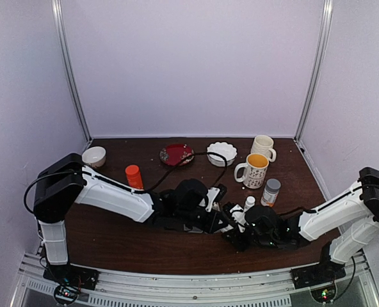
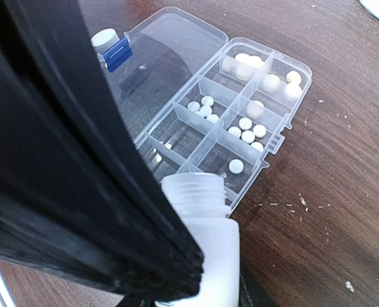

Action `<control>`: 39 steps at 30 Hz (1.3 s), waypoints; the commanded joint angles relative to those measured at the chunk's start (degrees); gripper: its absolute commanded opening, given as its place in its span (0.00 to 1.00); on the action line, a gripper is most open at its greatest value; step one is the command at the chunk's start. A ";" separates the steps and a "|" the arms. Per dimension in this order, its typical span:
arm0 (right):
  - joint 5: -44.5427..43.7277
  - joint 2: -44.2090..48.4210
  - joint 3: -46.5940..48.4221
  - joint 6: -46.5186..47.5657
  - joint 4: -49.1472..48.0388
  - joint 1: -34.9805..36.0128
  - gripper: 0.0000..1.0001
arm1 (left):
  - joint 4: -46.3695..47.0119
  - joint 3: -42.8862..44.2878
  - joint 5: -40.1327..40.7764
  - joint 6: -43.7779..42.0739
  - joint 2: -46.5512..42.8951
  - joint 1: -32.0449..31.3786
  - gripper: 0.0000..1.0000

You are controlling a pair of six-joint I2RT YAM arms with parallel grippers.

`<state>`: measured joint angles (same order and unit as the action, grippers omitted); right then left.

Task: Sort the pills into containers
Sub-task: Pour the pill into the compartment of the pill container.

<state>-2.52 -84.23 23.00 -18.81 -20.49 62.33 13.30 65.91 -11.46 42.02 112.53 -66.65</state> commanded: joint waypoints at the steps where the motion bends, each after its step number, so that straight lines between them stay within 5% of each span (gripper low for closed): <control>1: 0.19 1.01 1.34 0.08 2.17 -0.27 0.00 | -0.78 0.78 0.42 -0.38 1.42 -0.58 0.00; 14: 0.28 2.33 1.36 0.22 3.80 -0.37 0.00 | 2.26 -0.52 1.72 -2.08 -5.04 -0.58 0.00; 25: 0.20 2.60 1.86 0.57 4.80 -0.45 0.00 | -3.65 2.54 1.12 -0.72 2.00 -0.52 0.00; 39: 0.66 2.93 2.41 0.53 5.18 -0.62 0.00 | 0.06 1.10 2.58 -1.92 -5.54 -0.58 0.00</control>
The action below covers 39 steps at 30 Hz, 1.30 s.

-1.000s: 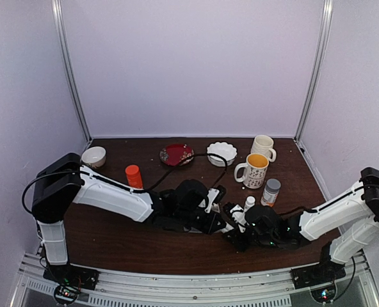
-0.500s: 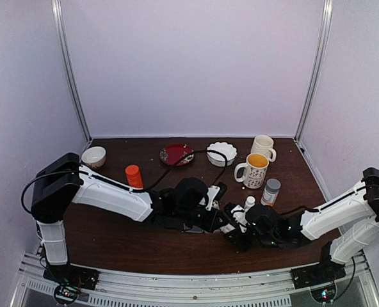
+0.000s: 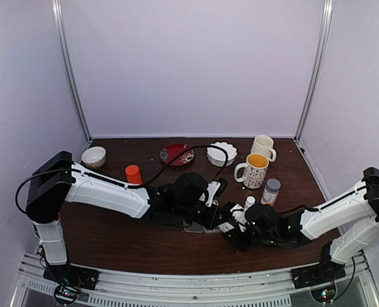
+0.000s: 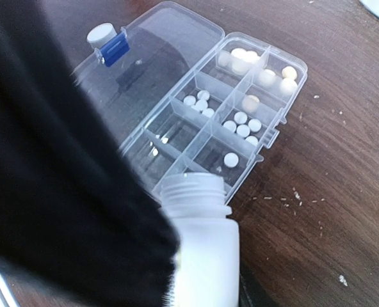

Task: Sort the pills into containers
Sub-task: Pour the pill into the compartment of the pill container.

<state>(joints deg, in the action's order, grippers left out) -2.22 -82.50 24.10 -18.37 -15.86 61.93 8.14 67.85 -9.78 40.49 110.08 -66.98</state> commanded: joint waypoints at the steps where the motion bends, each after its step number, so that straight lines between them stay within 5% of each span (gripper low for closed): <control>1: 0.36 1.10 1.40 0.03 0.73 -0.23 0.00 | 6.00 -1.37 1.01 0.07 -2.91 -0.26 0.00; 10: 0.74 1.58 2.21 0.00 2.29 -0.23 0.00 | 3.78 0.63 -1.00 1.81 5.68 -0.26 0.00; 27: 0.99 2.85 2.85 -0.18 4.10 -0.41 0.00 | 7.40 -2.90 1.44 0.10 -3.24 -0.23 0.00; 39: 1.01 3.35 3.59 -0.09 5.23 -0.50 0.00 | 9.72 -3.43 -2.49 4.18 4.60 -0.25 0.00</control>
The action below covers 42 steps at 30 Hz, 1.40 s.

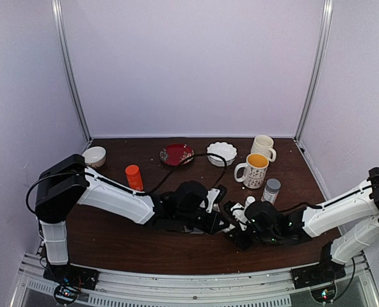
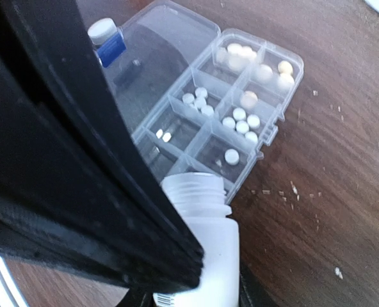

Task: Sort the pills into containers
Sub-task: Pour the pill into the compartment of the pill container.

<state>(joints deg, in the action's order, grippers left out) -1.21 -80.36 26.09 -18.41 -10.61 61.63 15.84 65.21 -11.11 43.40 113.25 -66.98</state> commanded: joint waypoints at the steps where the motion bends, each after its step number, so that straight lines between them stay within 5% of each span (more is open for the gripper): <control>1: -0.01 1.25 1.71 -0.09 0.26 -0.19 0.00 | 1.89 -0.72 -1.10 1.14 1.22 -0.21 0.00; 11: 0.06 1.09 2.12 0.03 1.21 -0.28 0.00 | -0.92 -0.56 1.99 -1.19 -4.33 -0.20 0.00; 16: 0.40 0.57 2.07 0.05 0.89 -0.28 0.00 | 5.80 -4.97 3.13 -1.06 -8.39 -0.25 0.00; 30: 0.66 0.38 3.11 0.46 1.69 -0.41 0.00 | 3.98 -4.07 -0.02 1.84 0.24 -0.26 0.00; 42: 1.04 -0.45 3.09 0.41 2.00 -0.54 0.00 | 3.00 -3.47 4.20 -0.92 -7.16 -0.12 0.00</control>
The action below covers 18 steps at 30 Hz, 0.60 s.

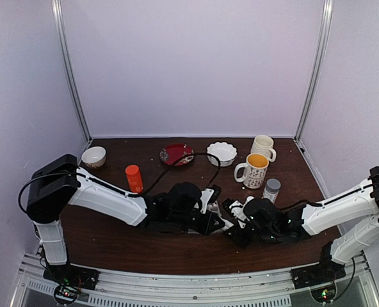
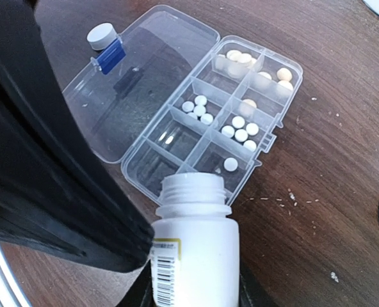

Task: Sort the pills into containers
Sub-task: Pour the pill into the compartment of the pill container.

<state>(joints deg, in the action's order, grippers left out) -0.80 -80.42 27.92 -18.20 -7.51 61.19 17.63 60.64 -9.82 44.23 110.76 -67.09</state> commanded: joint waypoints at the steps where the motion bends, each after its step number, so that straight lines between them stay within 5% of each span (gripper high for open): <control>1: 0.63 -0.55 1.26 0.14 -1.01 -0.10 0.00 | 1.11 1.14 3.29 -1.89 -5.00 0.11 0.00; 18: 3.14 -1.32 1.73 -0.94 0.24 -0.70 0.00 | -6.27 -2.20 6.77 -1.03 -7.29 5.15 0.00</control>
<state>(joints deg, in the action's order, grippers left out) 0.71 -82.89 29.02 -18.41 -6.63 60.73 12.80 59.42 -3.99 43.81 104.88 -63.35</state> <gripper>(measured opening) 0.311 0.005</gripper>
